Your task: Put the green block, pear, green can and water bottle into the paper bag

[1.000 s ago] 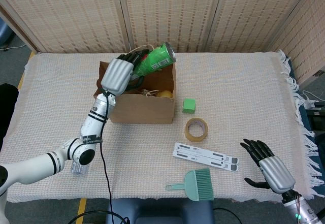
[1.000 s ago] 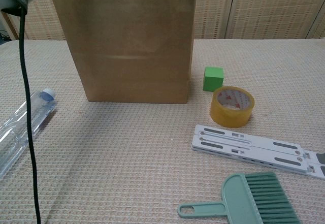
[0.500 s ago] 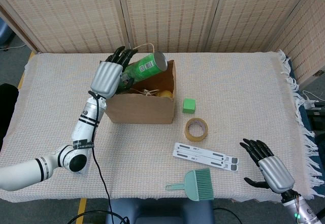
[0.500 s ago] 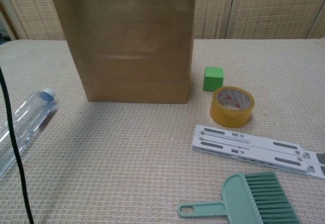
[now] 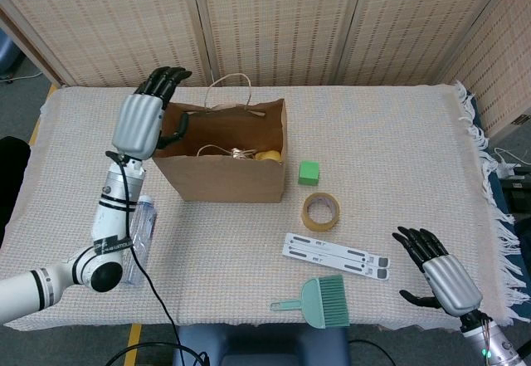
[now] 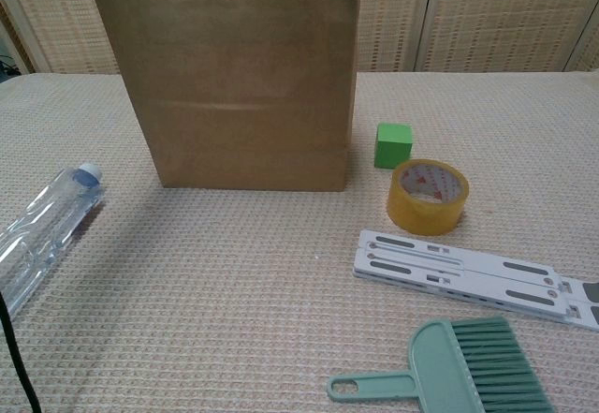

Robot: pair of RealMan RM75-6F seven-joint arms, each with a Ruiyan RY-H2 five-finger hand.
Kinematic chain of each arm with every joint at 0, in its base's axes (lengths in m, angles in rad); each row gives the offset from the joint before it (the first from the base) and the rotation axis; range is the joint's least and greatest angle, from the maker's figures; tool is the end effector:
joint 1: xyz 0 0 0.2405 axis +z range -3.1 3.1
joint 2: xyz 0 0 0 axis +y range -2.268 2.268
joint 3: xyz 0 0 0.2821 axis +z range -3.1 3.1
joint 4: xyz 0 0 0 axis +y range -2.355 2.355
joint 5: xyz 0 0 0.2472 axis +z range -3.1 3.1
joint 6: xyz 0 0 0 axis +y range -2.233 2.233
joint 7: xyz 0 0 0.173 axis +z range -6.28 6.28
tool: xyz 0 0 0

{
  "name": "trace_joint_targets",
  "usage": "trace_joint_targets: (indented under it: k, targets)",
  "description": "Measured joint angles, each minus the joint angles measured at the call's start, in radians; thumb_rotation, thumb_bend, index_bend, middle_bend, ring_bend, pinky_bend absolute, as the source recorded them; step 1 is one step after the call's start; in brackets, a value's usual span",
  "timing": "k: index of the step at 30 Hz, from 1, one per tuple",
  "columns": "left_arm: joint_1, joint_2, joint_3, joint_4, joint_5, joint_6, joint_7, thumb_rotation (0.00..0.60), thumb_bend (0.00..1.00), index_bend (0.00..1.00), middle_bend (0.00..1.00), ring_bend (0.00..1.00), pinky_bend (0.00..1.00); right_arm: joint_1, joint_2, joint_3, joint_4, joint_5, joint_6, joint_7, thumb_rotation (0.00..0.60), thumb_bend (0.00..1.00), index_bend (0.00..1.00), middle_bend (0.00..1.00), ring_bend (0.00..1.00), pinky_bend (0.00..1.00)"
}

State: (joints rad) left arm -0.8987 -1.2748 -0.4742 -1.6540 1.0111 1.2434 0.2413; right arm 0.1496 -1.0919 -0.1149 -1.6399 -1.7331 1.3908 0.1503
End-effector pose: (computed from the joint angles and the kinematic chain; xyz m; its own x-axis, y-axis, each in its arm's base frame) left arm -0.0360 0.4702 0.1384 0.1013 -0.2422 0.9649 0.9048 -0.3808 -0.1906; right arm -0.3200 -0.1850 0.0889 0.3078 -0.2650 0.9138 -0.9372 -0.2503 0.2430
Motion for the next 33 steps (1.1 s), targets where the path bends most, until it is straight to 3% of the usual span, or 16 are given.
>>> trace_joint_targets:
  k: [5,9,17,22,28,33]
  targets:
    - [0.117,0.100,-0.022,-0.120,-0.004,0.071,-0.076,0.600,0.53,0.22,0.19,0.14,0.31,0.001,0.000,-0.001,-0.003,0.001,-0.004,-0.002,0.600,0.07,0.00,0.00,0.00,0.01]
    - [0.236,0.190,0.001,-0.200,0.000,0.104,-0.127,0.600,0.53,0.22,0.19,0.14,0.31,0.002,0.000,-0.003,-0.007,0.002,-0.010,-0.005,0.600,0.07,0.00,0.00,0.00,0.01]
    - [0.439,0.291,0.207,-0.290,0.064,0.095,-0.177,0.600,0.44,0.15,0.11,0.08,0.21,0.006,-0.002,-0.005,-0.016,0.005,-0.026,-0.019,0.600,0.07,0.00,0.00,0.00,0.01]
    - [0.473,0.288,0.278,-0.329,0.077,0.091,-0.100,0.600,0.44,0.08,0.05,0.03,0.18,0.009,-0.003,-0.003,-0.019,0.014,-0.036,-0.029,0.600,0.07,0.00,0.00,0.00,0.01]
    - [0.474,0.261,0.365,-0.252,0.246,0.046,-0.054,0.600,0.44,0.07,0.03,0.00,0.17,0.011,0.002,-0.003,-0.020,0.013,-0.035,-0.020,0.600,0.07,0.00,0.00,0.00,0.01]
    - [0.439,0.239,0.445,-0.039,0.506,-0.011,-0.041,0.600,0.41,0.00,0.00,0.00,0.16,0.011,0.003,-0.005,-0.019,0.010,-0.036,-0.018,0.600,0.07,0.00,0.00,0.00,0.01]
